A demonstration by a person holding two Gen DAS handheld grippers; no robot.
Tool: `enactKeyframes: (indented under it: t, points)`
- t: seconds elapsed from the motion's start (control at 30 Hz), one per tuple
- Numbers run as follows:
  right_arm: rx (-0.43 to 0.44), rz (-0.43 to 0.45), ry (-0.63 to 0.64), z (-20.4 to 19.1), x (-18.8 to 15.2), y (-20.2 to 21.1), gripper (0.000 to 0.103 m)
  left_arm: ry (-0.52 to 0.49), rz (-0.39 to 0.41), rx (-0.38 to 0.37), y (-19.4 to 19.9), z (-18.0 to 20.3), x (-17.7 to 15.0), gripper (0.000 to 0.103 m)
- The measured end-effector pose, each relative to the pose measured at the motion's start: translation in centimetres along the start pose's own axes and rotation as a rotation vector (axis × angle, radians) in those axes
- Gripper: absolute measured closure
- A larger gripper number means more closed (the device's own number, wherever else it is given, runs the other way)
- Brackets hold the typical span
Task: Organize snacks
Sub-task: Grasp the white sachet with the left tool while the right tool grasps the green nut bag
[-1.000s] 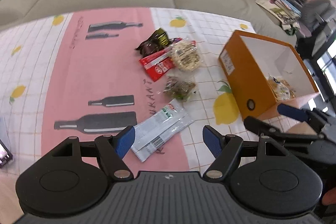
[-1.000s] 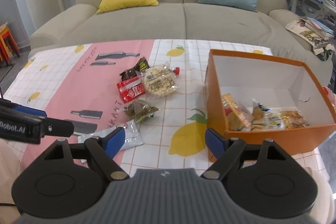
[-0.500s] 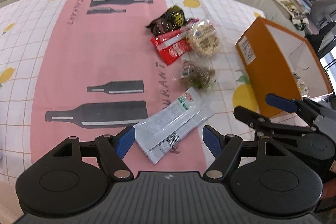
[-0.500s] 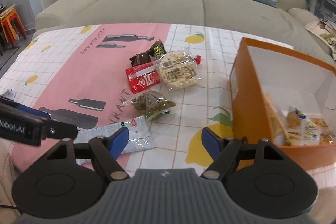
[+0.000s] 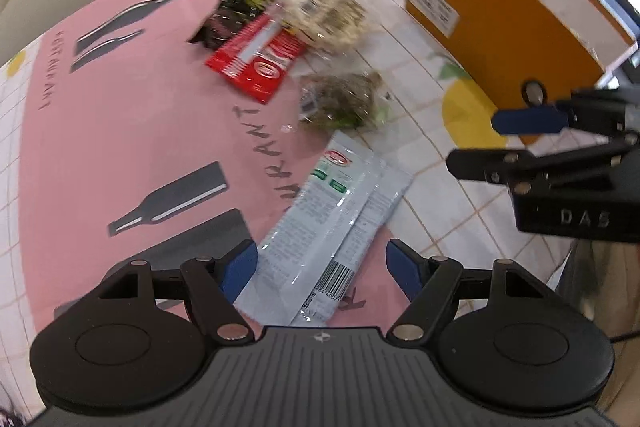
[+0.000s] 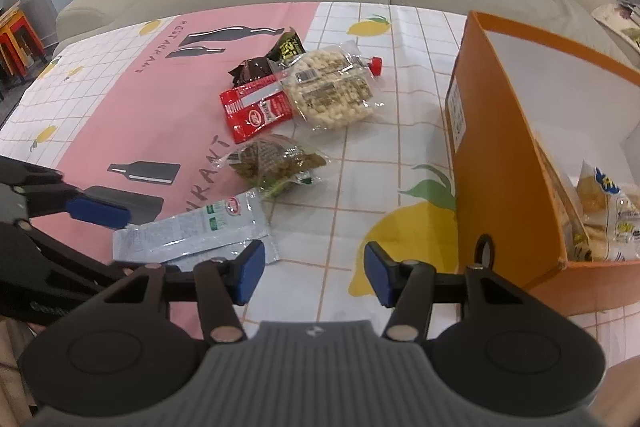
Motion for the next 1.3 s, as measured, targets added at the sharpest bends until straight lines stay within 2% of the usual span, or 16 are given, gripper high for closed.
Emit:
enactKeyframes:
  t: [0.13,0.27,0.37,0.47,0.53,0.67,0.73,0.8,0.93,1.1,1.23,1.3]
  points:
    - [0.012,-0.013,-0.017,0.2,-0.2,-0.5,0.047,-0.047,0.0,0.013,-0.9,0.1,0.1,0.016]
    - [0.028,-0.008,-0.014,-0.1,0.0,-0.8,0.047,0.026,-0.011,-0.007,-2.1,-0.8,0.3,0.016]
    - [0.041,0.022,0.019,-0.6,0.6,-0.8,0.046,0.073,0.022,-0.007,-2.1,-1.1,0.6,0.015]
    - [0.037,0.048,0.064,-1.0,1.4,-0.9,0.044,0.088,0.018,0.029,-2.1,-1.3,0.8,0.024]
    - [0.035,0.06,0.093,-1.2,2.1,-1.2,0.043,0.153,0.0,0.032,-1.9,-2.1,0.9,0.031]
    - [0.051,0.079,0.173,-1.9,3.3,-2.0,0.041,0.276,-0.015,0.056,-1.7,-3.9,1.0,0.034]
    - [0.057,0.088,0.242,-2.6,3.9,-2.8,0.032,0.273,-0.01,0.054,-1.8,-4.0,1.1,0.03]
    - [0.052,0.097,0.302,-3.0,4.8,-3.6,0.031,0.258,0.002,0.079,-1.9,-4.1,1.1,0.021]
    - [0.091,0.075,0.341,-3.0,6.4,-5.5,0.03,0.232,0.021,0.071,-2.2,-3.6,1.2,0.017]
    - [0.138,0.014,0.326,-2.8,6.8,-7.7,0.034,0.179,0.026,0.118,-2.5,-2.8,1.3,0.017]
    - [0.151,-0.03,0.277,-2.7,6.4,-8.4,0.042,0.192,0.034,0.124,-2.6,-2.9,1.4,0.024]
    - [0.15,-0.033,0.26,-2.7,6.1,-8.2,0.042,0.201,0.037,0.133,-2.5,-3.0,1.4,0.027]
Point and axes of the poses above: each gripper's, at about its wrist camera, not at the fingertips, and y roughly against the way its jaws point, z to its right, x to its top, the point moved 6 cm from there along -y, roughly the way its jaws point, and after that the axes turned 2 degrees about -z, right-handed, at the moved point
